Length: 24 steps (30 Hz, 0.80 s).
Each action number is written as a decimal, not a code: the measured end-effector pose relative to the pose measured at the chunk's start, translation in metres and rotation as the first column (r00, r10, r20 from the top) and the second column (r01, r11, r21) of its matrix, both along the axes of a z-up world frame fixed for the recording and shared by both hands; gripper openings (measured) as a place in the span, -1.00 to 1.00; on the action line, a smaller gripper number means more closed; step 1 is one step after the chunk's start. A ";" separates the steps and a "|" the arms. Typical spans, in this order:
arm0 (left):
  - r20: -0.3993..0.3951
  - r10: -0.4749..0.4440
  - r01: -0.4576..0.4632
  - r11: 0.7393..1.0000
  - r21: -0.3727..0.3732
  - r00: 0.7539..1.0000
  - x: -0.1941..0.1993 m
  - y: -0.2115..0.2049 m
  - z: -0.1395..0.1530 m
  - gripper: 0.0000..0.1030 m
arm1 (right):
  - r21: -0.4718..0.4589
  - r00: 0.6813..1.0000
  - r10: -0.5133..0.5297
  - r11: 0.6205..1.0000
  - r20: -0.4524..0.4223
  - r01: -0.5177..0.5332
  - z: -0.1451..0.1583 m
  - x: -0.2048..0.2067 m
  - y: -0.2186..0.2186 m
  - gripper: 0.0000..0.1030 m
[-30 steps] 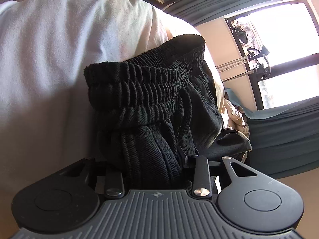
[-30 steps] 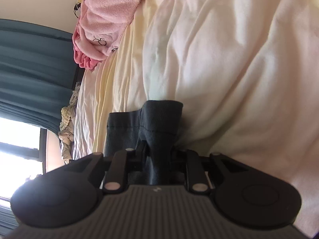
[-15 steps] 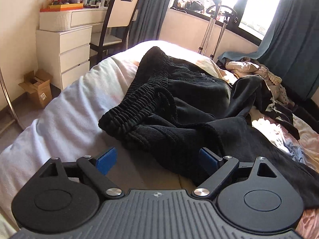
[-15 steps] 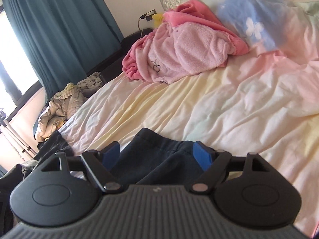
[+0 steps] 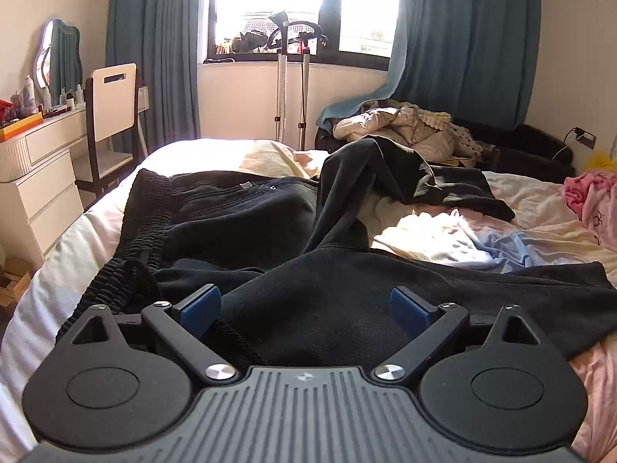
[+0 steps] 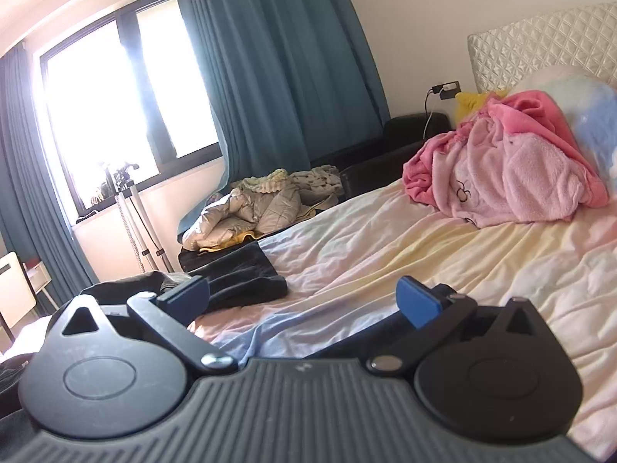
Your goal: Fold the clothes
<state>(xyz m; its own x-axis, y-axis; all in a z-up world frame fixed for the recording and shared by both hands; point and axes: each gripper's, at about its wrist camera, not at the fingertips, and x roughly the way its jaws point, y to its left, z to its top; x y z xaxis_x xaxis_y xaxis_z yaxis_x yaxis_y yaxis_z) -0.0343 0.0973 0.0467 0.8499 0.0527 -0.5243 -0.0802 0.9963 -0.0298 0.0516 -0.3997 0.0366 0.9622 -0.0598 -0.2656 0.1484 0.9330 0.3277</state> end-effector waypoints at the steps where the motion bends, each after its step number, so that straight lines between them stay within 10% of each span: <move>1: -0.001 -0.010 0.010 1.000 0.005 1.000 0.005 -0.008 -0.001 0.86 | 0.001 1.000 0.008 1.000 -0.002 -0.008 0.000 0.001 0.001 1.00; 24: 0.018 -0.050 0.049 0.997 0.053 0.999 0.064 -0.107 -0.005 0.89 | -0.049 0.988 0.143 0.988 -0.057 -0.146 -0.021 0.013 0.041 1.00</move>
<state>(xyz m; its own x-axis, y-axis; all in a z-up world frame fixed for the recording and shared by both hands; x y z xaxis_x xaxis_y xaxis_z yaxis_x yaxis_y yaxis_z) 0.0297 -0.0096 0.0421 0.8621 0.0372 -0.5054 -0.0304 0.9993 0.0216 0.0648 -0.3588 0.0155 0.9464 0.0634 -0.3168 0.0268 0.9618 0.2725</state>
